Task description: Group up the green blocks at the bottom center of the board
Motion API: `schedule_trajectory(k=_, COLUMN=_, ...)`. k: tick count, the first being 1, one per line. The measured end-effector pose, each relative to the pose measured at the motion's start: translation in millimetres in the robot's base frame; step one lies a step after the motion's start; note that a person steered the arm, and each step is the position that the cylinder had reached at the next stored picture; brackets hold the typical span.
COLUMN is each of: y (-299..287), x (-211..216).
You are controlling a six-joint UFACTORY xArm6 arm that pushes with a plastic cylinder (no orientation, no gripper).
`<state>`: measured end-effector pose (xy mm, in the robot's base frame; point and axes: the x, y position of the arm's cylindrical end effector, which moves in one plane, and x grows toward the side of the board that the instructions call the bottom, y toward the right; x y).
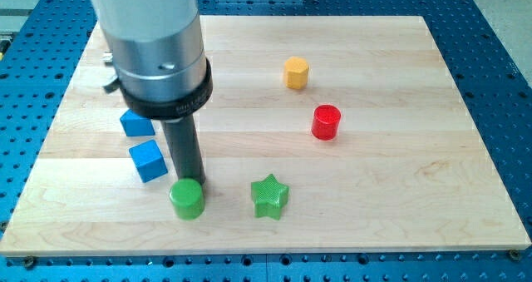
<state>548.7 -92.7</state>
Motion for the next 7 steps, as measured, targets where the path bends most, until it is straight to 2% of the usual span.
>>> schedule_trajectory(k=1, y=10.2, x=6.9)
schedule_trajectory(k=2, y=71.8, x=-30.7)
schedule_trajectory(k=3, y=142.3, x=-34.7)
schedule_trajectory(k=4, y=178.1, x=-10.0)
schedule_trajectory(k=5, y=164.3, x=16.8)
schedule_trajectory(k=7, y=105.8, x=22.8)
